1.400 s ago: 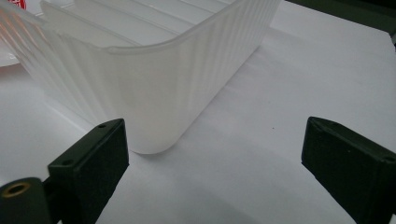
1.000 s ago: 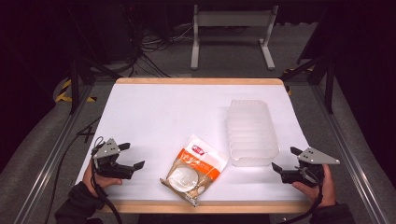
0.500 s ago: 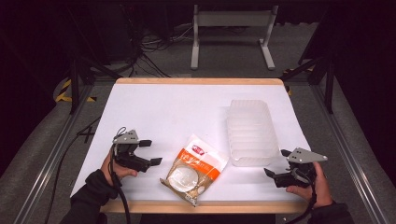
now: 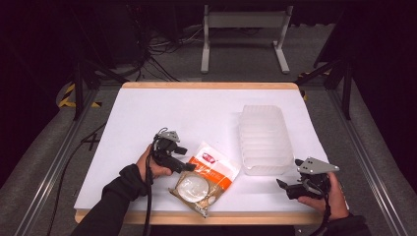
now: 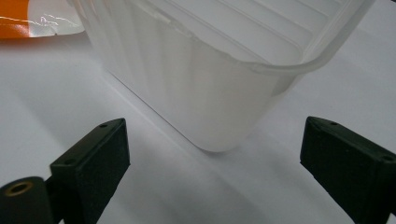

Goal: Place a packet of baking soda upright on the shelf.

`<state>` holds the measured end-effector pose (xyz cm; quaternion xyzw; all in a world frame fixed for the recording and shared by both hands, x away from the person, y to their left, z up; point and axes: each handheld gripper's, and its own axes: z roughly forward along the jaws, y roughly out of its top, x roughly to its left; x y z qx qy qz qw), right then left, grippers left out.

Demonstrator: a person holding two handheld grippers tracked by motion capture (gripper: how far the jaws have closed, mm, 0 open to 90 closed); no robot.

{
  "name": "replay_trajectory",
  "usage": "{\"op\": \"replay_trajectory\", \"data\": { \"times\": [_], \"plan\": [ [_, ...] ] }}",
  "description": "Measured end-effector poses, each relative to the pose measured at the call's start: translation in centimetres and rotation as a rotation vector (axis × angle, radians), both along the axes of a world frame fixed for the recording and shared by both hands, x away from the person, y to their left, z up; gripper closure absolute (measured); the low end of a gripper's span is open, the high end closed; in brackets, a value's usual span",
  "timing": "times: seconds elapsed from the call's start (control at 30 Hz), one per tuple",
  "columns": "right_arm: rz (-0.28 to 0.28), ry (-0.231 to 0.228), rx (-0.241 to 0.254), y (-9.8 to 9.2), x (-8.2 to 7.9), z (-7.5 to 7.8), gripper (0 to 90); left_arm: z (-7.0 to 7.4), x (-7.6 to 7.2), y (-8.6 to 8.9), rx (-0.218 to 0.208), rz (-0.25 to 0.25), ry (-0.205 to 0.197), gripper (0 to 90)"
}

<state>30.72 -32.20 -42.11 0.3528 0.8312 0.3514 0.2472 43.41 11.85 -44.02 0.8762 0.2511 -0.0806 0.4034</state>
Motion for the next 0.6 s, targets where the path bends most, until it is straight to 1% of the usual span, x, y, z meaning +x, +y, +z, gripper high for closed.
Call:
{"op": "replay_trajectory", "data": {
  "times": [0.03,0.07,0.1,0.13,0.17,0.2,0.23,0.27,0.3,0.33,0.37,0.4,0.43,0.47,0.5,0.57,0.6],
  "plan": [
    [0.003,-0.003,0.001,-0.1,0.0,-0.1,8.9,0.0,0.2,-0.4,0.011,0.0,-0.002,12.8],
    [0.004,-0.001,0.005,-0.1,-0.1,-0.2,9.1,-0.1,0.3,-0.6,0.012,-0.002,0.002,13.5],
    [0.002,0.001,0.006,-0.2,-0.2,-0.3,9.1,-0.1,0.4,-0.9,0.004,-0.018,0.015,14.8],
    [0.003,0.001,0.008,-0.2,-0.3,-0.5,9.2,-0.1,0.5,-1.2,0.01,-0.029,0.021,16.4],
    [0.004,0.001,0.009,-0.3,-0.4,-0.6,9.2,-0.2,0.5,-1.6,0.031,-0.031,0.022,17.2],
    [0.004,0.002,0.007,-0.4,-0.5,-0.7,9.2,-0.3,0.5,-2.0,0.042,-0.045,0.027,18.3],
    [0.004,0.002,0.009,-0.4,-0.6,-0.7,9.2,-0.2,0.5,-2.4,0.05,-0.054,0.022,18.8],
    [0.006,-0.006,0.018,-0.5,-0.7,-0.7,9.3,-0.2,0.5,-2.6,0.054,-0.048,0.023,22.1],
    [0.005,-0.009,0.022,-0.5,-0.7,-0.7,9.4,-0.1,0.5,-2.8,0.051,-0.06,0.028,24.5],
    [0.005,-0.01,0.026,-0.6,-0.8,-0.7,9.4,-0.2,0.5,-3.0,0.041,-0.078,0.043,26.5],
    [0.007,-0.012,0.028,-0.6,-0.8,-0.7,9.5,-0.2,0.4,-3.3,0.045,-0.09,0.045,28.9],
    [0.008,-0.012,0.029,-0.6,-0.9,-0.8,9.5,-0.1,0.3,-3.6,0.058,-0.094,0.033,30.0],
    [0.012,-0.013,0.026,-0.6,-0.9,-0.8,9.6,0.0,0.1,-3.9,0.071,-0.108,0.032,32.3],
    [0.017,-0.009,0.026,-0.6,-0.9,-0.9,9.6,0.0,0.0,-4.2,0.072,-0.118,0.047,36.5],
    [0.016,-0.01,0.024,-0.5,-1.0,-0.9,9.6,0.1,-0.1,-4.4,0.078,-0.111,0.042,38.4],
    [0.018,-0.013,0.027,-0.5,-1.0,-0.9,9.8,0.2,-0.1,-4.8,0.101,-0.128,0.024,43.8],
    [0.021,-0.012,0.03,-0.5,-1.1,-0.9,10.0,0.2,-0.2,-4.9,0.104,-0.131,0.019,48.0]
  ]
}}
